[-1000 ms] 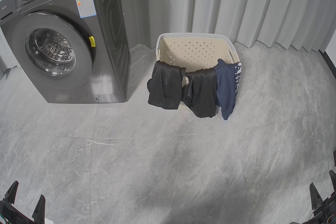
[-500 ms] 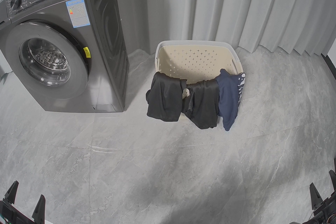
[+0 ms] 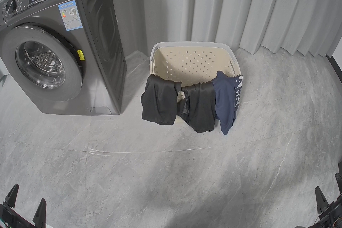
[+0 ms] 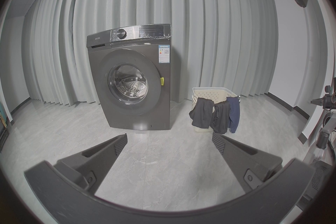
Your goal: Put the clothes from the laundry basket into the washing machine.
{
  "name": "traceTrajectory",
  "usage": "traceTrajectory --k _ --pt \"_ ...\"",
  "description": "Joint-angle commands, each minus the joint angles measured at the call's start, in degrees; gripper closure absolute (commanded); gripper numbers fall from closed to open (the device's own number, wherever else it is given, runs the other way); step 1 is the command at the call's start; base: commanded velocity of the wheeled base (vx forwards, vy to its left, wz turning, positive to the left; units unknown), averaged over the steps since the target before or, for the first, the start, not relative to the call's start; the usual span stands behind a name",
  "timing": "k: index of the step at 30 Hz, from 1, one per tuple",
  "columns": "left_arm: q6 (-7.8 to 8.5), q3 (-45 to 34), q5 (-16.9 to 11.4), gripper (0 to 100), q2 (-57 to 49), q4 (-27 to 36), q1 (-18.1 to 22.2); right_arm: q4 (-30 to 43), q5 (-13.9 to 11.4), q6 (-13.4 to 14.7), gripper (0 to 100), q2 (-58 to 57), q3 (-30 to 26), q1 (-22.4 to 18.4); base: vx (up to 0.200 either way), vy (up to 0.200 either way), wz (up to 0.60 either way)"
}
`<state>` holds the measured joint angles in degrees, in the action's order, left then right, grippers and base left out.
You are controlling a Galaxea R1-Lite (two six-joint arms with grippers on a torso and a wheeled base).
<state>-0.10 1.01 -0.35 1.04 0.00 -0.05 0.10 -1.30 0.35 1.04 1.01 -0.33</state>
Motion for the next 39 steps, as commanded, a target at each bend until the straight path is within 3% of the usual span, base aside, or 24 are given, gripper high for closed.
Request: traceTrajectory --k 1,6,12,21,36,39 --pt "-0.08 -1.01 0.00 0 -0.68 0.00 -0.04 -0.01 -0.01 0.00 0 -0.25 -1.01 -0.02 0.000 0.000 0.00" --pt "-0.17 -1.01 0.00 0 -0.68 0.00 0.05 -0.01 -0.01 0.00 0 -0.25 -1.01 -0.02 0.000 0.000 0.00" --pt "-0.08 -1.01 0.00 0 -0.68 0.00 -0.04 -0.01 -0.01 0.00 0 -0.25 -1.01 -0.02 0.200 0.000 0.00" --pt "-0.17 -1.01 0.00 0 -0.68 0.00 -0.04 -0.01 -0.01 0.00 0 -0.25 -1.01 -0.02 0.000 0.000 0.00" --pt "-0.08 -1.01 0.00 0 -0.77 0.00 -0.04 -0.01 -0.01 0.00 0 -0.25 -1.01 -0.02 0.200 0.000 0.00" --pt "-0.08 -1.01 0.00 0 -0.68 0.00 -0.04 -0.01 -0.01 0.00 0 -0.25 -1.01 -0.02 0.000 0.000 0.00"
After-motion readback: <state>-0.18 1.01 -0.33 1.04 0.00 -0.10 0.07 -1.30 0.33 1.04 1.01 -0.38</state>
